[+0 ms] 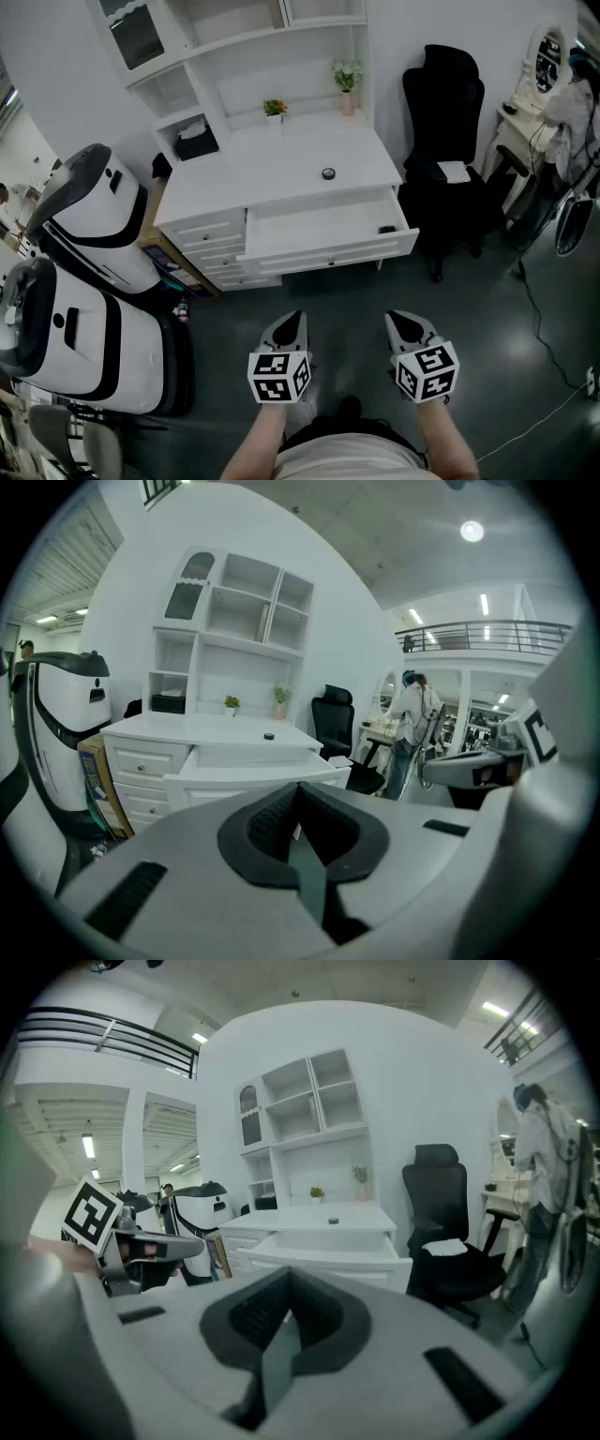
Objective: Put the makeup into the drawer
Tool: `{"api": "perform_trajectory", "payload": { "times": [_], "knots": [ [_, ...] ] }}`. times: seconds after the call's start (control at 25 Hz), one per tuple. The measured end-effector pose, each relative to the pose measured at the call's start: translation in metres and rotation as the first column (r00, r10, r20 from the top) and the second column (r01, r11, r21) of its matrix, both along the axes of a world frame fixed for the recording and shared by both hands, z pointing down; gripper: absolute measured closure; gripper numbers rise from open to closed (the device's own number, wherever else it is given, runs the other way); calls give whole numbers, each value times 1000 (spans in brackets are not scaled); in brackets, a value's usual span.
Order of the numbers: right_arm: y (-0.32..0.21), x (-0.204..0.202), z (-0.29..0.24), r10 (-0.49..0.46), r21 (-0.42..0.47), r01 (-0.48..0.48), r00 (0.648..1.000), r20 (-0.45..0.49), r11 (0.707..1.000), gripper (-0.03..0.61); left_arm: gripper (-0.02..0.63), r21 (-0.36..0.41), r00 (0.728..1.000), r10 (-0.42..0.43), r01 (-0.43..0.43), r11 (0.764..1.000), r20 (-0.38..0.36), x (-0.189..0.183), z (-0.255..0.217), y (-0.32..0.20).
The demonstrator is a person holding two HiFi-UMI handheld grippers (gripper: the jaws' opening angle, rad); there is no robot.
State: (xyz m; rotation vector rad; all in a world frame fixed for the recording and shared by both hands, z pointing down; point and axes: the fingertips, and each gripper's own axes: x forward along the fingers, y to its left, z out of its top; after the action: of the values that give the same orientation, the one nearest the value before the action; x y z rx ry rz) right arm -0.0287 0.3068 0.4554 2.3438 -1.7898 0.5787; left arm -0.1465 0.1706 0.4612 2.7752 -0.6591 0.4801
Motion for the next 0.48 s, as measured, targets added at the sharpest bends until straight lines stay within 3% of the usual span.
{"api": "perform_trajectory", "payload": {
  "times": [0.48],
  "knots": [
    [-7, 7, 5, -43, 27, 42, 998, 40, 999, 575, 614, 10, 1000, -19, 19, 1000, 14, 8, 2, 4]
  ]
}}
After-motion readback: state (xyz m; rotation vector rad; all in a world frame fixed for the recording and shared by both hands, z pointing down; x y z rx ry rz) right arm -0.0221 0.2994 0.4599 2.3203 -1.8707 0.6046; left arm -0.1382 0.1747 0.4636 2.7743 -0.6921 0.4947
